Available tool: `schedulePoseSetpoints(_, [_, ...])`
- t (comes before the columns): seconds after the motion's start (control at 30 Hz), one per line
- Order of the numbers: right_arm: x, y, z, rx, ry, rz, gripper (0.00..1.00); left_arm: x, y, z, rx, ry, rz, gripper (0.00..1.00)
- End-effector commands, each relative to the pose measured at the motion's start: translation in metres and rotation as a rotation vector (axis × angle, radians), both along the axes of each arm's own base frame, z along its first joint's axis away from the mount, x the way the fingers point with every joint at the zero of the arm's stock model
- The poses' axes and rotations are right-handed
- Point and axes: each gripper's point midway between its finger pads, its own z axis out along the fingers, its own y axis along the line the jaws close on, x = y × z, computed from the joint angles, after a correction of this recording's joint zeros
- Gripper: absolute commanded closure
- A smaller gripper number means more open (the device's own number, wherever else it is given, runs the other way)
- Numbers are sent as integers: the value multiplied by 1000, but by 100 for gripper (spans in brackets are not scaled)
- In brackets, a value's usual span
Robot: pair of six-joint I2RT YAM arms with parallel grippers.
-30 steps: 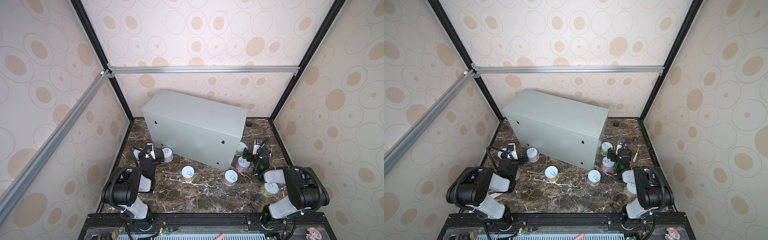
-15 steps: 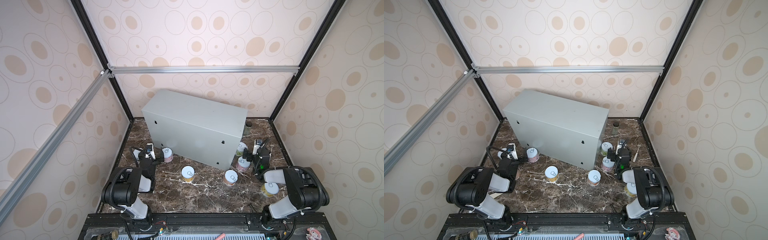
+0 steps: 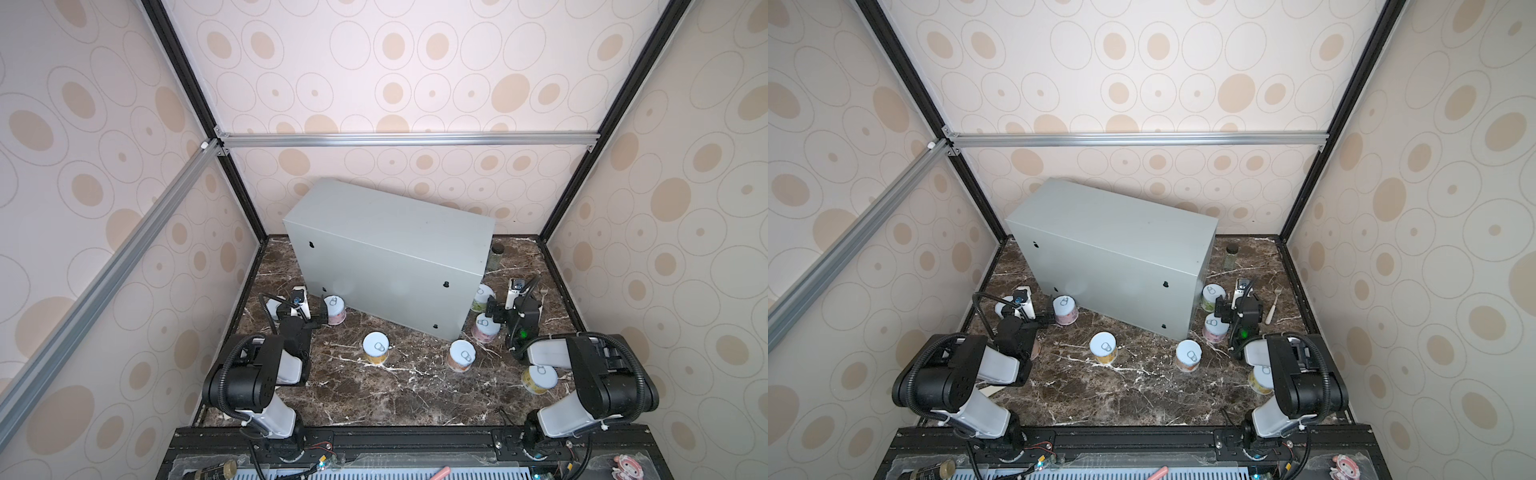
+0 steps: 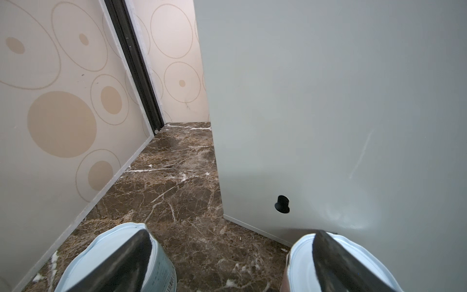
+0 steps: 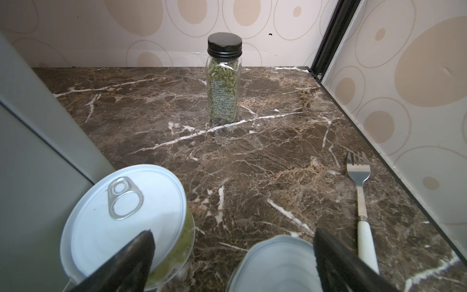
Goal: Place and organize the canned foods onto the counter
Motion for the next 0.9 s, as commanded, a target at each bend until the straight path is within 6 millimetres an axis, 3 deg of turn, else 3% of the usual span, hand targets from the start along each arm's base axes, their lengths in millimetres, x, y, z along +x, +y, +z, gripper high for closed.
schedulePoseSetpoints(0.0, [-10,-13,16,-6,-50,-80,0,-3,12,17,-8,-44,64,1])
schedulePoseSetpoints(0.23, [-33,-33,34,46,107,-239,0,-1,20,54,-45,-20,120,1])
schedulePoseSetpoints(0.47, [-68,-31,65,164,115,-276,0,-8,14,108,-117,3,94,1])
schedulePoseSetpoints(0.57, [-87,-25,80,242,139,-266,0,-13,22,123,-215,63,158,1])
schedulePoseSetpoints(0.7, [-113,-9,94,315,197,-198,1,-23,-5,147,-318,95,26,1])
schedulePoseSetpoints(0.77, [-124,-2,97,348,223,-168,1,-34,-10,149,-365,108,20,1])
schedulePoseSetpoints(0.87, [-139,13,98,406,269,-105,1,-41,-21,128,-436,233,0,1])
